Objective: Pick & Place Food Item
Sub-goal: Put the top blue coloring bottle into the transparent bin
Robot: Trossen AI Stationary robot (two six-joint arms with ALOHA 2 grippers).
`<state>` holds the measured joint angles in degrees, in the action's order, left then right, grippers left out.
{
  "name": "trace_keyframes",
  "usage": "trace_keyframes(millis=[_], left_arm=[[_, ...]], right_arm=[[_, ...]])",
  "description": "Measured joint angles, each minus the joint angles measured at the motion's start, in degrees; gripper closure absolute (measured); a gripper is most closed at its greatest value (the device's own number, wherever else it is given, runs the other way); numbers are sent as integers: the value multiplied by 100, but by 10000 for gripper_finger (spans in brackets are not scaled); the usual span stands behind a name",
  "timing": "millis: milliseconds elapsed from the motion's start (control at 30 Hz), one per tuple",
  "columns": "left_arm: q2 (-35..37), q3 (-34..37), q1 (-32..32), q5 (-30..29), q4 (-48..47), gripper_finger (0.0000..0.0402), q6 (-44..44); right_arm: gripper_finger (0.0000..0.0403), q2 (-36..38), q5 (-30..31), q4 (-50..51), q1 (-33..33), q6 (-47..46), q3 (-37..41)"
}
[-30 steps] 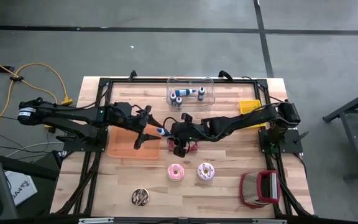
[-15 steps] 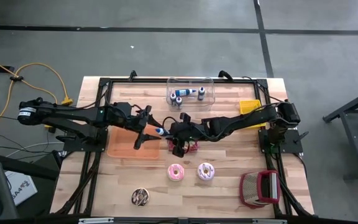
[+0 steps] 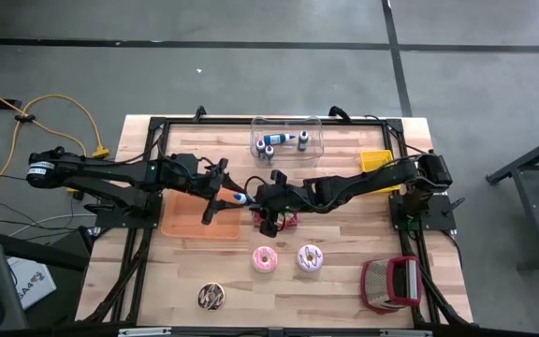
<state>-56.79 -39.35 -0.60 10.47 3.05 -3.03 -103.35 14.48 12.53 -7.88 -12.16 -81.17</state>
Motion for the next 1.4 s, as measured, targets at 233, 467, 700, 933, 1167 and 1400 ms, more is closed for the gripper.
trace_keyframes(millis=[233, 467, 700, 933, 1167, 1400], left_arm=[[-1, 0, 0, -32, 7, 264, -21], [1, 0, 0, -30, 10, 288, -15], [0, 0, 0, -30, 6, 286, -8], [1, 0, -2, -29, 6, 287, 7], [-1, 0, -2, -8, -23, 288, 13], [-1, 0, -100, -330, -18, 286, 299]], right_arm=[[274, 0, -24, 6, 0, -26, 0], [274, -2, -94, 7, 0, -26, 0], [274, -2, -128, 7, 1, -22, 0], [259, -2, -127, 7, 2, -3, 0], [219, -2, -114, 5, 1, 59, 0], [201, 99, -103, 440, 8, 61, 0]])
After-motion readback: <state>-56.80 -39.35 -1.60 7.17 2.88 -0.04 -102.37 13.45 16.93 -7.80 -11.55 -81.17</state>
